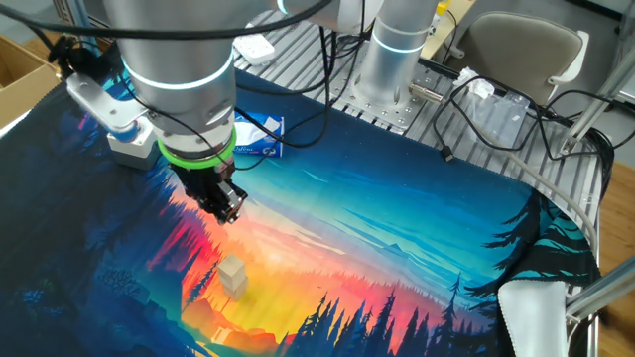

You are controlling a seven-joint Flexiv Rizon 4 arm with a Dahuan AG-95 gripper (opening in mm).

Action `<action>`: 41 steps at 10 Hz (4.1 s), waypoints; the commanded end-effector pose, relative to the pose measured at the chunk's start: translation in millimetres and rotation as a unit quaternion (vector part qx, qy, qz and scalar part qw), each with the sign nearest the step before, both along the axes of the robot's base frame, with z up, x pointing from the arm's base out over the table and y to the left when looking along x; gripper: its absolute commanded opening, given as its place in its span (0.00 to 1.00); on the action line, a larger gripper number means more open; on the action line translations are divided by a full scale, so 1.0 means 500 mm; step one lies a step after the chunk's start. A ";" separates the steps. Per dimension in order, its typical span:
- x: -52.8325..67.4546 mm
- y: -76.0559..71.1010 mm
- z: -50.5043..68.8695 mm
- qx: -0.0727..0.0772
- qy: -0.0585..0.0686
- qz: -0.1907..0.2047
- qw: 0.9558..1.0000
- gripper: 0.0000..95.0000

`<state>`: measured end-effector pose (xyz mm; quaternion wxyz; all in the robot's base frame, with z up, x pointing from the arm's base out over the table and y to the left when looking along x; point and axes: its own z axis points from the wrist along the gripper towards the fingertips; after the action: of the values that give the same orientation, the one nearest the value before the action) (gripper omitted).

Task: Stack the blocks in a vertical line of five

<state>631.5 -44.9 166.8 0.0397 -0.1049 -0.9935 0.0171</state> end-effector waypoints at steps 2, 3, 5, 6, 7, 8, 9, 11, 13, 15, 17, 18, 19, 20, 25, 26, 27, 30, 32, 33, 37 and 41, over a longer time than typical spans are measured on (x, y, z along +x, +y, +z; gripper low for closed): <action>0.006 0.032 0.000 -0.002 0.001 -0.058 0.998 0.00; 0.008 0.035 -0.001 -0.001 0.001 -0.061 0.998 0.00; 0.031 0.051 -0.003 0.002 0.002 -0.063 0.998 0.00; 0.039 0.054 0.001 0.004 0.003 -0.064 0.998 0.00; 0.045 0.057 0.005 0.004 0.003 -0.065 0.998 0.00; 0.051 0.060 0.005 0.004 0.003 -0.066 0.998 0.00; 0.054 0.060 0.004 0.005 0.003 -0.066 0.998 0.00; 0.061 0.069 -0.005 0.004 -0.002 -0.076 0.997 0.00; 0.061 0.073 -0.005 0.006 -0.017 -0.058 0.998 0.00; 0.064 0.076 -0.006 0.008 -0.033 -0.041 0.999 0.00; 0.070 0.079 -0.009 0.009 -0.046 -0.035 0.998 0.00; 0.074 0.082 -0.012 0.010 -0.050 -0.036 0.998 0.00; 0.080 0.087 -0.017 0.011 -0.051 -0.039 0.998 0.00; 0.083 0.089 -0.020 0.011 -0.052 -0.041 0.998 0.00; 0.089 0.099 -0.034 0.013 -0.053 -0.043 0.998 0.00; 0.090 0.100 -0.036 0.013 -0.053 -0.042 0.998 0.00; 0.090 0.100 -0.038 0.014 -0.053 -0.041 0.998 0.00; 0.092 0.102 -0.041 0.014 -0.054 -0.038 0.998 0.00; 0.094 0.103 -0.047 0.014 -0.056 -0.037 0.998 0.00; 0.095 0.104 -0.048 0.014 -0.056 -0.037 0.998 0.00; 0.098 0.104 -0.056 0.012 -0.059 -0.032 0.998 0.00; 0.101 0.103 -0.066 0.010 -0.064 -0.028 0.998 0.00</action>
<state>682.2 5.5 132.0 -0.0227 -0.1314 -0.9911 -0.0008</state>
